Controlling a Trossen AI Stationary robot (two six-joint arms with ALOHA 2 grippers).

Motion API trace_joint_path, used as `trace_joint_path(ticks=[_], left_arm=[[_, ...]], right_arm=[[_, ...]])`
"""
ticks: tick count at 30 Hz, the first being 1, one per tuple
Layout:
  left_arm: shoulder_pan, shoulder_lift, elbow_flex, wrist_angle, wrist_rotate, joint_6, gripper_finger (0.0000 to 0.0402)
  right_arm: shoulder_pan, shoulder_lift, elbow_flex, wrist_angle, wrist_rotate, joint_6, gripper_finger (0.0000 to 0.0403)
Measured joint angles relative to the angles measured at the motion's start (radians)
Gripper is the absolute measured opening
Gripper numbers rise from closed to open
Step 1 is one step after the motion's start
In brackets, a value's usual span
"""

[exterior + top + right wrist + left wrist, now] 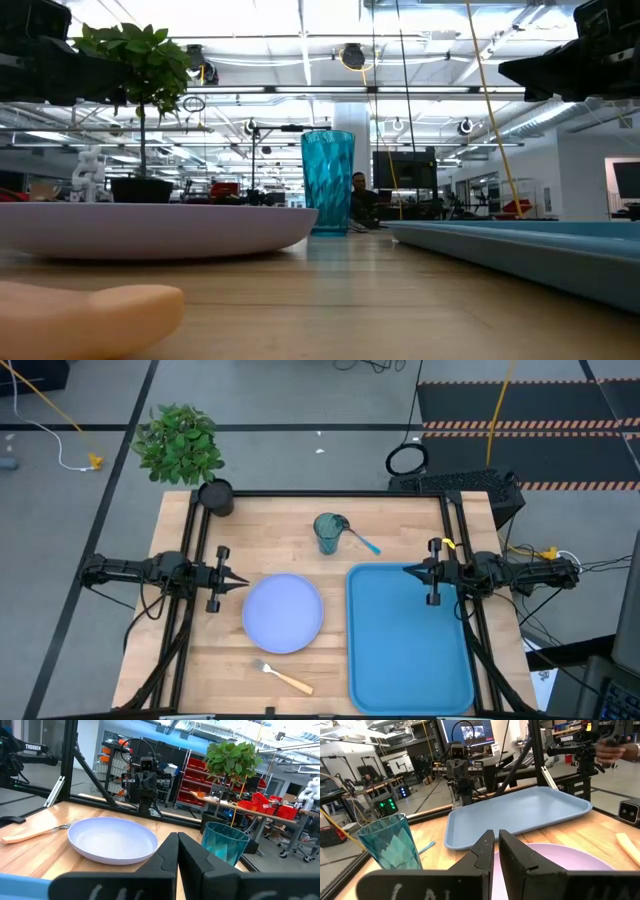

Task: Pick and place plate/cup/fork/spoon on tray
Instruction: Put the blue cup on the top right corner of the blue tray

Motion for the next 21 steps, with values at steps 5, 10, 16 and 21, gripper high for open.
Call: trace_joint_path(ticks=[5, 10, 16, 21], left_arm=[[0.0, 0.0, 0.0, 0.006, 0.0, -0.005, 0.0031], [0.0, 0.0, 0.0, 0.006, -0.002, -0.049, 0.0031], [0.0, 0.0, 0.0, 0.009, -0.002, -0.036, 0.0031], [0.0, 0.0, 0.0, 0.008, -0.002, -0.03, 0.0031]], right_arm=[[0.0, 0.0, 0.0, 0.111, 0.077, -0.031, 0.0], [0.0, 0.005, 0.057, 0.143, 0.135, -0.01, 0.0], [0.0, 0.106, 0.247, 0.15, 0.164, -0.012, 0.0], [0.0, 0.291, 0.494, 0.134, 0.16, -0.057, 0.0]])
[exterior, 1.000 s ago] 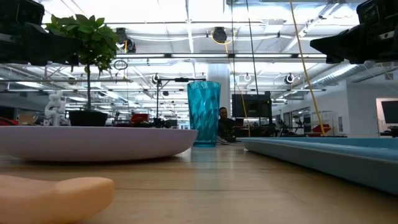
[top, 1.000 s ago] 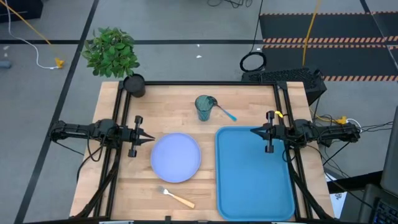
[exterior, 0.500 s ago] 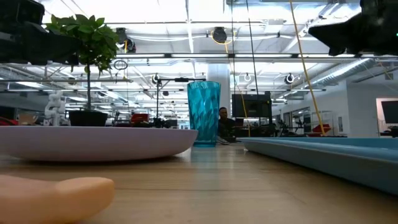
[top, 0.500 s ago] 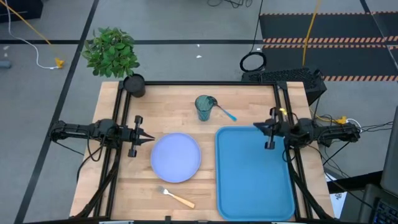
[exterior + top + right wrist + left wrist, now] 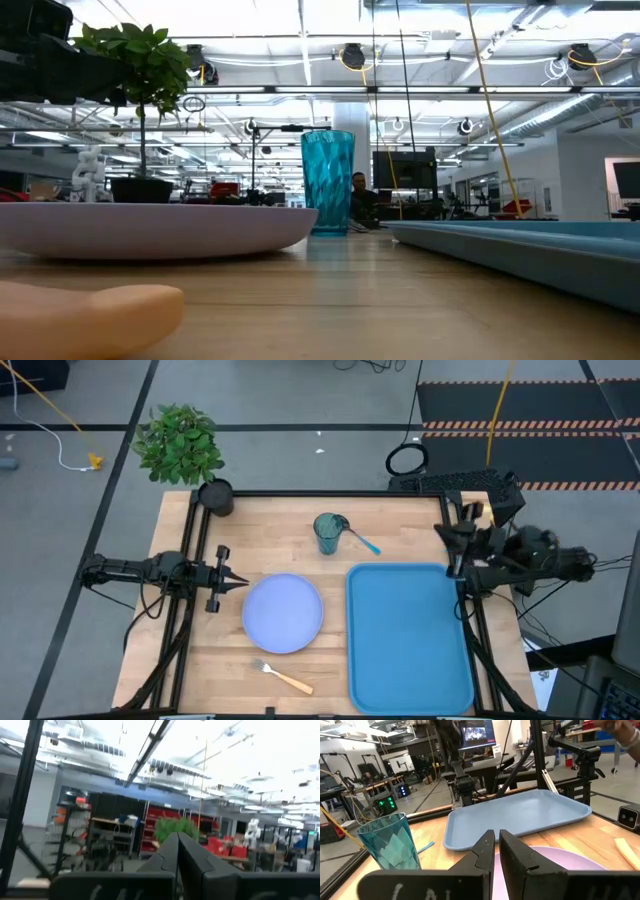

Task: Pick and place plate/cup/fork/spoon on tray
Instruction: Put the blue cup on the top right corner of the blue tray

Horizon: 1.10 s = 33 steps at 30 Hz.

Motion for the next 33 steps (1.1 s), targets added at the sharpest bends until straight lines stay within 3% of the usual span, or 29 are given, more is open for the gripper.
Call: trace_joint_path(ticks=[3, 7, 10, 14, 20, 27, 33], left_arm=[[0.0, 0.0, 0.0, 0.0, 0.0, 0.0, 0.0031], [0.0, 0.0, 0.0, 0.0, -0.002, 0.0, 0.0031], [0.0, 0.0, 0.0, 0.0, -0.024, 0.0, 0.0031], [0.0, 0.0, 0.0, 0.0, -0.062, 0.001, 0.0031], [0.0, 0.0, 0.0, 0.002, -0.113, -0.001, 0.0031], [0.0, 0.0, 0.0, 0.005, -0.134, -0.077, 0.0031], [0.0, 0.0, 0.003, 0.074, -0.148, -0.093, 0.0031]], right_arm=[[0.0, 0.151, 0.168, -0.085, 0.031, -0.027, 0.0], [0.0, 0.366, 0.429, -0.261, 0.186, -0.064, 0.0], [-0.004, 0.521, 0.632, -0.435, 0.244, -0.102, 0.0], [-0.037, 0.703, 0.861, -0.607, 0.257, -0.136, 0.0], [-0.151, 0.916, 1.097, -0.788, 0.257, -0.153, 0.0], [-0.301, 1.105, 1.216, -1.025, 0.016, -0.029, 0.0], [-0.37, 1.222, 1.226, -1.14, -0.087, 0.016, 0.0]])
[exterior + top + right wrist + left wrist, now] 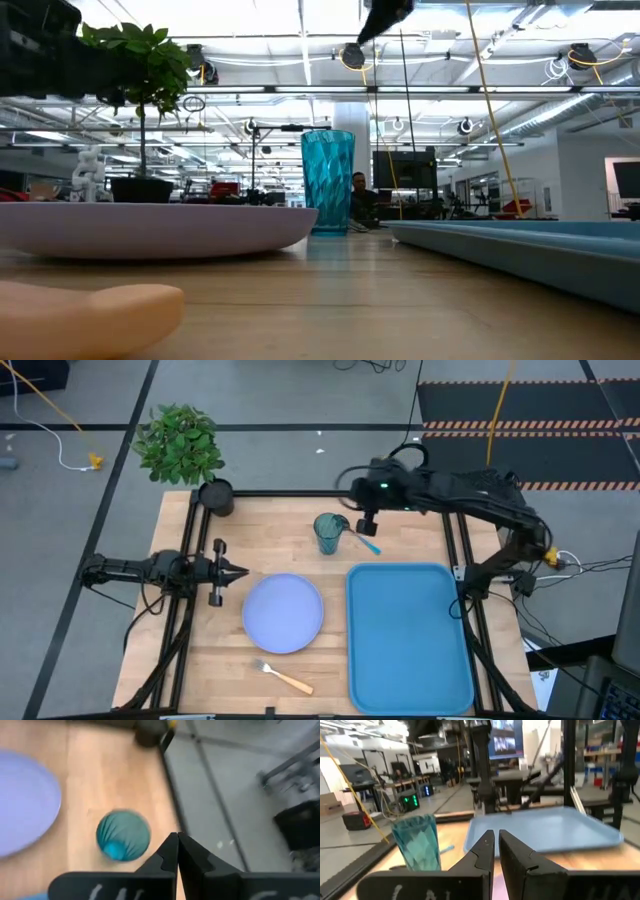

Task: Pick and place plate/cup/fork/spoon on tray
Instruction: Put the blue cup on the top right corner of the blue tray

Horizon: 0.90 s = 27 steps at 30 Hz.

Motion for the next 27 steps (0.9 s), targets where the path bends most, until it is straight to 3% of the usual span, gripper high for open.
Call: trace_joint_path(ticks=[5, 8, 15, 21, 27], left_arm=[[0.0, 0.056, 0.1, -0.031, -0.019, -0.013, 0.0031], [0.0, 0.144, 0.207, -0.076, -0.028, -0.013, 0.0031], [0.0, 0.451, 0.584, -0.321, -0.029, -0.025, 0.0031], [0.0, 0.742, 0.899, -0.617, -0.072, 0.008, 0.0031], [0.0, 0.937, 1.011, -0.712, -0.117, 0.066, 0.0031]], right_arm=[[-0.033, 0.072, -0.001, -0.011, -0.135, -0.014, 0.0], [-0.044, 0.118, -0.001, -0.016, -0.156, -0.021, 0.0], [-0.056, 0.19, -0.001, -0.026, -0.157, -0.063, 0.0], [-0.054, 0.225, -0.001, -0.046, -0.281, -0.066, 0.0002], [-0.044, 0.238, -0.014, -0.059, -0.343, -0.061, 0.0045]])
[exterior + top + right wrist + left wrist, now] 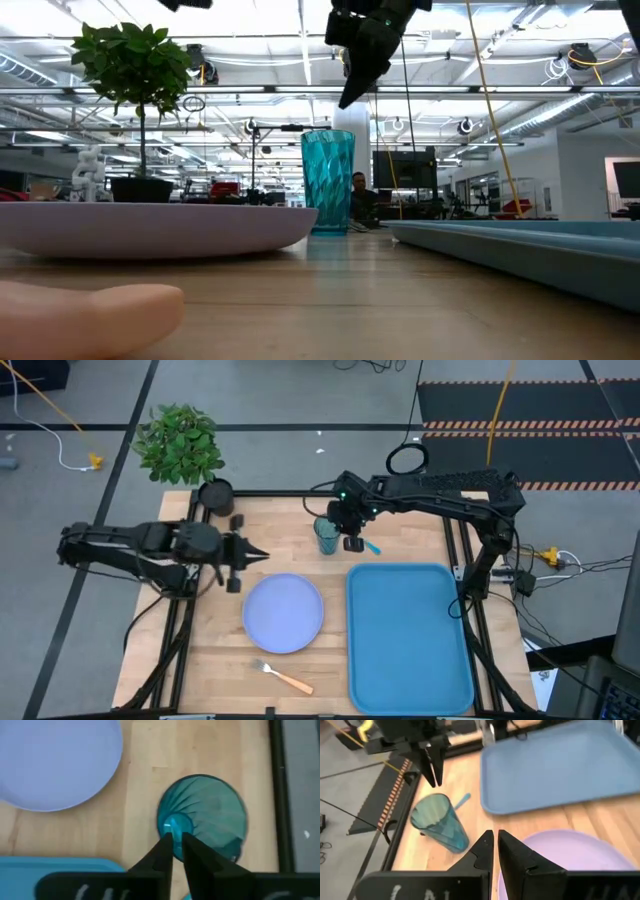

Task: Pick and place plate/cup/fork/spoon on tray
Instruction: Put the blue cup on the top right corner of the blue tray

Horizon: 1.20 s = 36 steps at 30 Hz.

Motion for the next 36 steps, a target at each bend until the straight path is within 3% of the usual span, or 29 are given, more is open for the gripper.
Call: trace_joint_path(ticks=[9, 16, 26, 30, 36], left_arm=[[0.0, 0.161, 0.0, -0.027, 0.0, 0.039, 0.0031], [0.003, 0.185, 0.0, -0.036, 0.001, 0.052, 0.0031], [0.002, 0.173, 0.0, -0.047, 0.001, 0.055, 0.0031], [0.002, 0.174, 0.0, -0.048, 0.001, 0.056, 0.0031], [0.002, 0.173, 0.0, -0.047, 0.001, 0.056, 0.0031]], right_arm=[[0.045, 0.001, -0.102, 0.064, -0.016, -0.073, 0.0137], [0.05, 0.0, -0.169, 0.191, 0.044, -0.084, 0.0152], [0.042, 0.001, -0.253, 0.214, 0.057, -0.101, 0.0113], [0.049, -0.003, -0.253, 0.205, 0.137, -0.101, 0.0076], [0.067, -0.015, -0.253, 0.168, 0.148, -0.099, 0.0007]])
